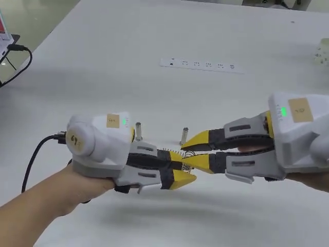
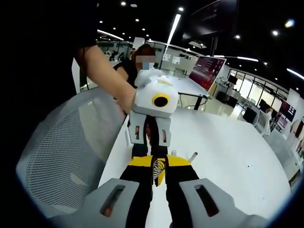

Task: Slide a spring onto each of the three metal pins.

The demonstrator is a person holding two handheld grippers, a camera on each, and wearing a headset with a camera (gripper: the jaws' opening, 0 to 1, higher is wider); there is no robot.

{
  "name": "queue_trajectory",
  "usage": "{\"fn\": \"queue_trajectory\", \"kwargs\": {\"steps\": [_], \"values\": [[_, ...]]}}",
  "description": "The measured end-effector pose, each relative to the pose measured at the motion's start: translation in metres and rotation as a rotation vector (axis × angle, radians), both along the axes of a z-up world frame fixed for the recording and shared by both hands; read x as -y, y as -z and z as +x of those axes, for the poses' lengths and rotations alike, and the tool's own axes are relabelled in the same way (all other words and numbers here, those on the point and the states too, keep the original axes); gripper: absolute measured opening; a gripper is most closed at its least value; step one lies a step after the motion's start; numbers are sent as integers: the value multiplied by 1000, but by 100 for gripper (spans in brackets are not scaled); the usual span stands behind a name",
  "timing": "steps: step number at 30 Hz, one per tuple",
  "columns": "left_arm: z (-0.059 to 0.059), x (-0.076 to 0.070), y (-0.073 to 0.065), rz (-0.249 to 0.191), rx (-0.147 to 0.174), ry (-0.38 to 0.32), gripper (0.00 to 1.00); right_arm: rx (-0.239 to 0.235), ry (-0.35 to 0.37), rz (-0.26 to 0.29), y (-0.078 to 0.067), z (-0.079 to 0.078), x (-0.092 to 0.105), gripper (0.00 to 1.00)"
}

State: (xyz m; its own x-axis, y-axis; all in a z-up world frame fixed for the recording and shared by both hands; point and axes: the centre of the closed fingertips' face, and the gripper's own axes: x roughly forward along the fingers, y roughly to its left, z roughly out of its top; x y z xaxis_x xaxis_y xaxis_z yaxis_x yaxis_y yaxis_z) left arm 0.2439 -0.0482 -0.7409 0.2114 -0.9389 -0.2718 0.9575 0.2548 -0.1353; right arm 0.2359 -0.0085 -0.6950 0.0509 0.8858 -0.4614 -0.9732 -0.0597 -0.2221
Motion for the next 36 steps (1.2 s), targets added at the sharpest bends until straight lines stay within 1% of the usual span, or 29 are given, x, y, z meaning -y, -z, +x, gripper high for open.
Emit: {"fn": "queue_trajectory", "kwargs": {"steps": [4,5,6,9,13,17,25,32,36], "values": [[0,0,-1,-4,1,2,2,13,0,-6,0,0,0,7],[-1,1,-1,-6,-3,4,2,25,2,-7,0,1,0,7],[-1,0,-1,-3,2,4,2,15,0,-7,1,0,0,7],[0,0,-1,-7,2,3,2,17,0,-4,0,0,0,7],[1,0,-3,-17,2,-2,2,5,10,11,-2,1,0,7],[2,-1,-6,-32,1,-11,2,10,17,23,-4,3,0,7],[2,-1,-6,-32,1,-14,2,6,22,27,-4,4,0,7],[1,-2,-8,-40,1,-18,2,8,27,33,-7,3,0,7],[1,-2,-10,-46,0,-22,2,17,29,35,-8,3,0,7]]}}
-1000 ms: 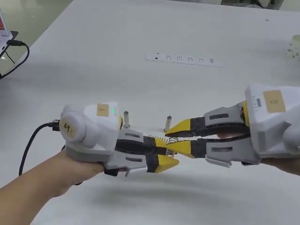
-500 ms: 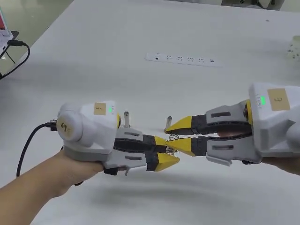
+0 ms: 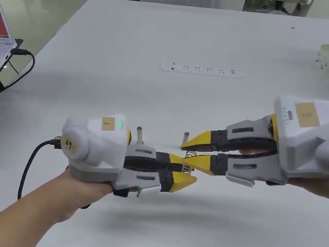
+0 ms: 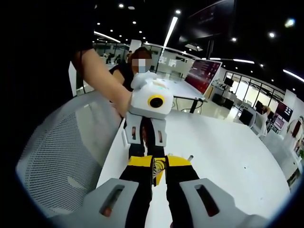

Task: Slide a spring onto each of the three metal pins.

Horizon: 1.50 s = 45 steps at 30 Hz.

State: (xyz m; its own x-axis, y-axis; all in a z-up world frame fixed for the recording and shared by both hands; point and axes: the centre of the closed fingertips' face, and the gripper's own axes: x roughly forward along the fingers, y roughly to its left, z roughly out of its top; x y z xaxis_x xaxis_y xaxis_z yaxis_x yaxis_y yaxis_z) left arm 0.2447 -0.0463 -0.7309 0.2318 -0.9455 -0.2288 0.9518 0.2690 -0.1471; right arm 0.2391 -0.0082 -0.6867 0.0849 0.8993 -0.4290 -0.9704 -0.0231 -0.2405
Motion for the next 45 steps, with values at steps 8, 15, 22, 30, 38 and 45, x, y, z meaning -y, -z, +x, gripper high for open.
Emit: {"fn": "queue_trajectory", "kwargs": {"steps": [8,15,22,30,38,45], "values": [[-1,-1,-1,-3,2,-1,2,-6,4,6,-1,-1,0,8],[-1,-1,-4,-10,5,-7,2,-88,38,47,-3,0,1,9],[-1,-1,-4,-9,8,-11,2,-137,56,71,-3,0,1,10],[3,-3,-11,-44,5,-27,2,-128,65,67,3,0,2,10],[3,0,-11,-44,-1,-27,2,-170,85,83,1,2,3,10],[4,-1,-9,-27,0,-24,2,-203,99,105,0,3,3,10]]}}
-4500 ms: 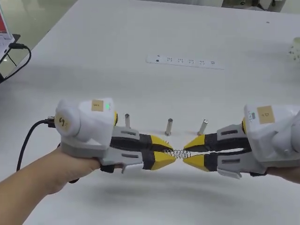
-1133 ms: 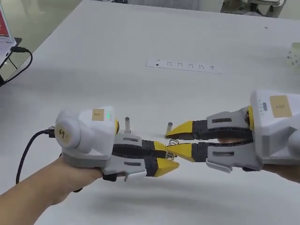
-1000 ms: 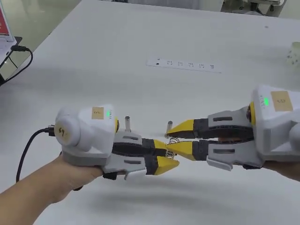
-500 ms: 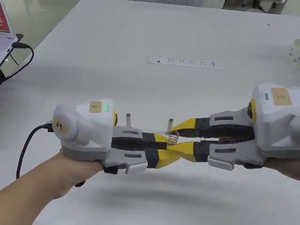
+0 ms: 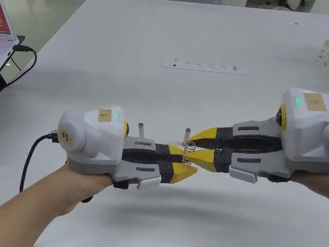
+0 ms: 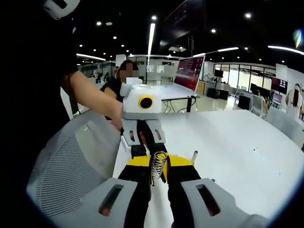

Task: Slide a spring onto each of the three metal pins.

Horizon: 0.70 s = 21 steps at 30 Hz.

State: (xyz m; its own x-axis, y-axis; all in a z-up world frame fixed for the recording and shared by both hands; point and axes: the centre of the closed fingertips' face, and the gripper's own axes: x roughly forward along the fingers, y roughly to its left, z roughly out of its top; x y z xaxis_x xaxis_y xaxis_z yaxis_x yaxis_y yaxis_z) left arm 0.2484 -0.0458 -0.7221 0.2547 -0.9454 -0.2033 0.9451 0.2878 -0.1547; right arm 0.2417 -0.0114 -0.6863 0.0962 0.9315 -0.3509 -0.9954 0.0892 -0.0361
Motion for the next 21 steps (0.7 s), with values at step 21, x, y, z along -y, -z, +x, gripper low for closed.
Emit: {"fn": "queue_trajectory", "kwargs": {"steps": [21], "values": [[5,-7,6,51,-27,-41,13,-24,26,42,-5,1,-3,8]]}}
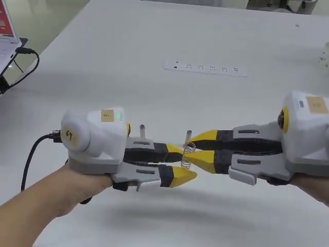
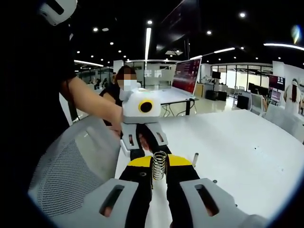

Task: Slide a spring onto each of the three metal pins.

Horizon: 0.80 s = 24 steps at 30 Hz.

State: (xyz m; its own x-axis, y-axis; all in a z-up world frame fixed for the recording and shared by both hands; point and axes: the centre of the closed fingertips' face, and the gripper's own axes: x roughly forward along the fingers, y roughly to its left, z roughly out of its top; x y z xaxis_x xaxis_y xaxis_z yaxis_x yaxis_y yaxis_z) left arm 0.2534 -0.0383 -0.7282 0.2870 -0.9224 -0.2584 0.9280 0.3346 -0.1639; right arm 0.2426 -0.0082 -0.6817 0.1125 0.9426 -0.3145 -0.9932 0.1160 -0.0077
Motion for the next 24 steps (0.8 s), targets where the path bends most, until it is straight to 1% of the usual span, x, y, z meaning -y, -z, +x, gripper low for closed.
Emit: {"fn": "queue_trajectory", "kwargs": {"steps": [1,3,5,7,8,10,12,14,16,18,24], "values": [[1,-1,1,6,5,-5,14,2,2,-1,0,1,0,8],[3,-5,3,23,5,-25,20,2,5,-1,-1,2,1,8],[6,-12,6,39,3,-52,26,16,11,-6,-1,4,2,8],[7,-17,9,51,-3,-63,28,16,20,-4,-1,7,3,8],[7,-21,10,60,3,-66,28,17,21,-4,-1,7,3,8],[7,-25,11,67,4,-72,30,19,22,-8,0,8,4,8],[8,-31,11,76,12,-87,34,22,22,-12,1,8,4,8],[11,-38,14,93,11,-110,38,25,24,-17,2,9,4,8],[12,-45,16,96,1,-128,40,29,27,-20,3,10,5,8],[13,-50,16,96,5,-145,43,31,36,-22,4,12,6,8],[15,-67,18,110,0,-200,50,39,50,-30,5,16,9,8]]}}
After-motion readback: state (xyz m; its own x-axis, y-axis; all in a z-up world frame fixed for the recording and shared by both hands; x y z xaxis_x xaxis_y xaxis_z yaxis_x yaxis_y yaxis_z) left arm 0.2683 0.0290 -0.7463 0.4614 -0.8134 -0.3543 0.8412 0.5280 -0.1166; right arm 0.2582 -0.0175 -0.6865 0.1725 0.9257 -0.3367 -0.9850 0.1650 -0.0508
